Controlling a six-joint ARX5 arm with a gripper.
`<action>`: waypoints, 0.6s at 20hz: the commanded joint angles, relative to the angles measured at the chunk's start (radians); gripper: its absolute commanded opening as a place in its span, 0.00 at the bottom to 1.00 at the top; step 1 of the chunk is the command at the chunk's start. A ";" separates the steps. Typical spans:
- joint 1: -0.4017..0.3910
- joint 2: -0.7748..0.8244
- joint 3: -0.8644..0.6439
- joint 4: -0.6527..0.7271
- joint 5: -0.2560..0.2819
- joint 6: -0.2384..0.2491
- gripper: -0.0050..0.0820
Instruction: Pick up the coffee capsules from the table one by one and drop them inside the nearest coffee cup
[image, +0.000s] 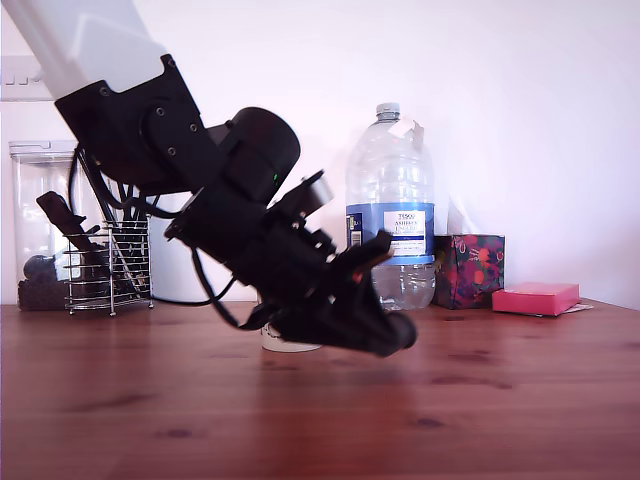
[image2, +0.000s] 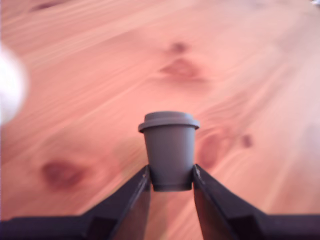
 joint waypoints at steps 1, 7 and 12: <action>-0.006 0.026 0.031 0.008 0.062 0.031 0.26; 0.005 -0.042 0.119 -0.017 0.066 0.103 0.26; 0.061 -0.127 0.177 -0.182 -0.158 0.238 0.26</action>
